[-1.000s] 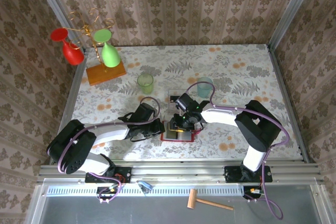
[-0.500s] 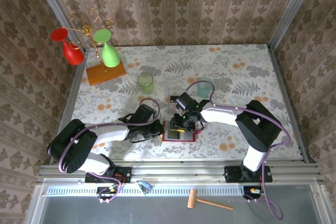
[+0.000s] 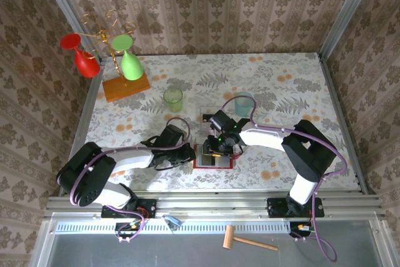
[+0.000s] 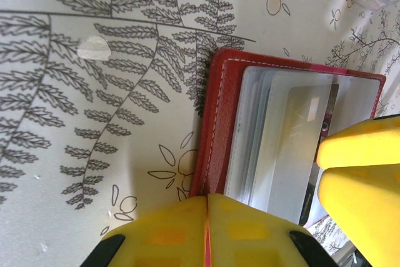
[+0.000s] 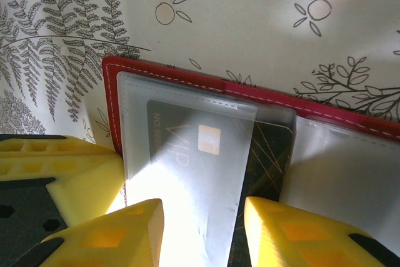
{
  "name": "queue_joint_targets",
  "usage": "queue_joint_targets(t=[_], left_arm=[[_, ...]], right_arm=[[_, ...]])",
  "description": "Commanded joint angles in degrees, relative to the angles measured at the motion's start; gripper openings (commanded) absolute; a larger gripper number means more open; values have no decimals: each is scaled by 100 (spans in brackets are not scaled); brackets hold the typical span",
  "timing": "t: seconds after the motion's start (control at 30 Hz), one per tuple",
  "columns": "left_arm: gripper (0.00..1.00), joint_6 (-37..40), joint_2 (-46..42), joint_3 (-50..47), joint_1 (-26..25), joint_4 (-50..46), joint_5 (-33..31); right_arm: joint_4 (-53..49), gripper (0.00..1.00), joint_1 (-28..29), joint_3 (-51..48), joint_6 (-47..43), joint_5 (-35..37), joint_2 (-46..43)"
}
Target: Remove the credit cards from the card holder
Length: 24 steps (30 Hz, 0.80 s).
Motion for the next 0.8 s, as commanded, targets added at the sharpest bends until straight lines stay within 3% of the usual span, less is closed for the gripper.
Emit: queue_joint_targets(t=[0.0,0.5,0.77], left_arm=[[10,21,86,-112,22,-145,-10],[11,209,-289,474,12,-737,-54],[11,339,-214,825,-55,-863,6]], right_arm=[[-260,39,14,-68,-23,245,-97],[-384,39,6,3,-2,284,-455],[167,38,-222,-467,244,-17,-703]])
